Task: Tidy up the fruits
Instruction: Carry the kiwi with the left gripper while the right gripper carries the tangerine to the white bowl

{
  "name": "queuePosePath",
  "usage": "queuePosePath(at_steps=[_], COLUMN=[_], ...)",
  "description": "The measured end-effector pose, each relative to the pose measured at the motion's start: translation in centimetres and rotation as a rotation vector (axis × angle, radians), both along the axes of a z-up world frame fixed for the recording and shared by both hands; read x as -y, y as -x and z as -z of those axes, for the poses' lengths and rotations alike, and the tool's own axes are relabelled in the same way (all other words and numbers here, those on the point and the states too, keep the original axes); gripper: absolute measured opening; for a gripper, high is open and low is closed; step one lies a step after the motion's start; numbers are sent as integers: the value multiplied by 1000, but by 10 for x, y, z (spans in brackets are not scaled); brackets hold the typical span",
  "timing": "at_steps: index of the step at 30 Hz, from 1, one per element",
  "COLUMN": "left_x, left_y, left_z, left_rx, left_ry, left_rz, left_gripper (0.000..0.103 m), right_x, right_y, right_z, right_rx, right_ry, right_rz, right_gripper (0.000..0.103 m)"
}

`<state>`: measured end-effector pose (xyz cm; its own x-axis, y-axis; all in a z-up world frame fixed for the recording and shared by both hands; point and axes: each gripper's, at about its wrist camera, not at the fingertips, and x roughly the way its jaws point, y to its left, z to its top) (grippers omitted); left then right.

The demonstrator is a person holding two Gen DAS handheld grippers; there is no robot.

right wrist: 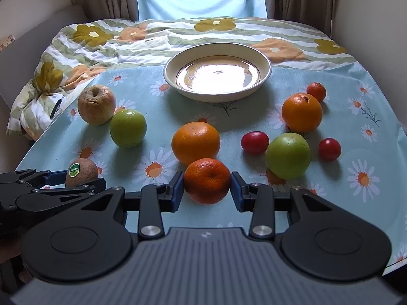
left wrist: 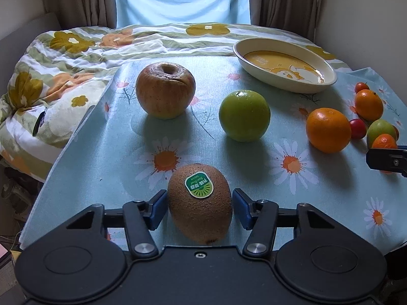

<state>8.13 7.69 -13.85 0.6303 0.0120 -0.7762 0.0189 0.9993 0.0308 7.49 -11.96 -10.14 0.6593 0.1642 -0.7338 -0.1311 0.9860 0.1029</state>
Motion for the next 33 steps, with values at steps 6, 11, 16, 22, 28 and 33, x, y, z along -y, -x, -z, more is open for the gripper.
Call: queuePosePath(at_steps=[6, 11, 16, 22, 28, 33], left_x=[0, 1, 5, 15, 26, 35], left_y=[1, 3, 7, 6, -10, -38], left_z=[-3, -13, -37, -82, -120, -140], left_rx=[3, 22, 65, 144, 225, 263], left_ry=[1, 4, 9, 15, 16, 26], left_rz=[4, 10, 32, 96, 164, 207], left_gripper=[50, 49, 49, 49, 49, 49], right_x=[0, 1, 2, 6, 17, 26], right_y=[-2, -4, -7, -13, -27, -50], right_z=[1, -2, -14, -40, -69, -88], right_rx=[2, 11, 28, 64, 112, 154], right_ry=[0, -3, -8, -16, -40, -21], right_rz=[6, 10, 17, 35, 64, 58], right_gripper=[54, 54, 54, 54, 54, 54])
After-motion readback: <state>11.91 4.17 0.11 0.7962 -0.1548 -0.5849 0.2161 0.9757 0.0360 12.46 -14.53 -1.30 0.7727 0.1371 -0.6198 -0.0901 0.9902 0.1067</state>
